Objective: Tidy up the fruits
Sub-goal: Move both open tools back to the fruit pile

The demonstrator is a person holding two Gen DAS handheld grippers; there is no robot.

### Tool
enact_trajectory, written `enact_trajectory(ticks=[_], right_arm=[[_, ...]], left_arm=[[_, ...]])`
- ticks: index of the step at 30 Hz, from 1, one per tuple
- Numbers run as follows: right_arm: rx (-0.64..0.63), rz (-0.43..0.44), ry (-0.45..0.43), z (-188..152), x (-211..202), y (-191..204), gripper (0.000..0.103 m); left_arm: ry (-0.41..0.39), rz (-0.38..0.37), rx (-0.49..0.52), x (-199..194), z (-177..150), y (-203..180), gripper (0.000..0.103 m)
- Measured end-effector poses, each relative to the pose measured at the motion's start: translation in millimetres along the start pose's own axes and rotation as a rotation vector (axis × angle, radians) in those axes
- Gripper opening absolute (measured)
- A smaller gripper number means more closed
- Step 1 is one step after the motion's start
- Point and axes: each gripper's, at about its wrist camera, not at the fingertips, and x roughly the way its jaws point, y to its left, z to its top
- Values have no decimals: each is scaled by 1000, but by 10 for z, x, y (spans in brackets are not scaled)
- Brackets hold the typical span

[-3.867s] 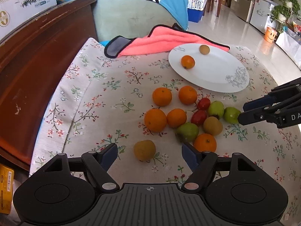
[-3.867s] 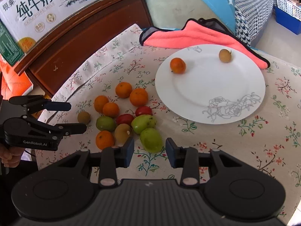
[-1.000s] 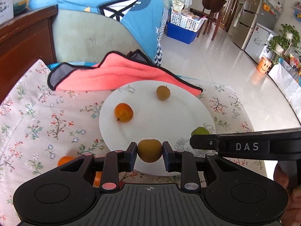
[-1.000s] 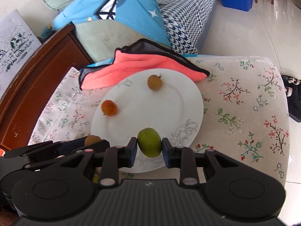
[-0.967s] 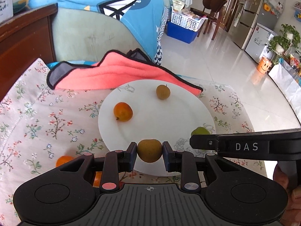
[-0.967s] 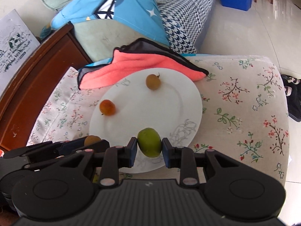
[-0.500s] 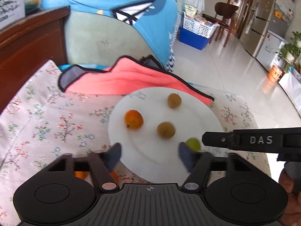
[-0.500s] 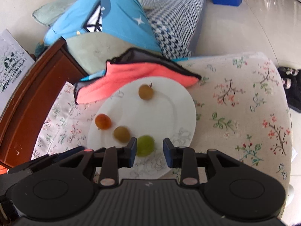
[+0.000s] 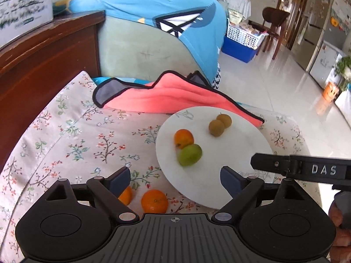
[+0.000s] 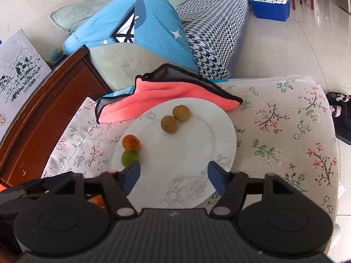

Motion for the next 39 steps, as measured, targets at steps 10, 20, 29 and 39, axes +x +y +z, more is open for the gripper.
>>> enact_trajectory(ticks=[10, 20, 29, 39], right_arm=[[-95, 1, 37, -86, -55, 127, 72], [-265, 49, 74, -337, -210, 485, 72], [-302, 59, 130, -586, -221, 649, 72], [-328, 91, 129, -765, -145, 791, 65]], left_arm=[[8, 0, -41, -257, -23, 307, 91], [42, 47, 0, -505, -170, 622, 91], [68, 96, -30, -583, -340, 986, 91], [62, 96, 15, -603, -481, 1080, 90]])
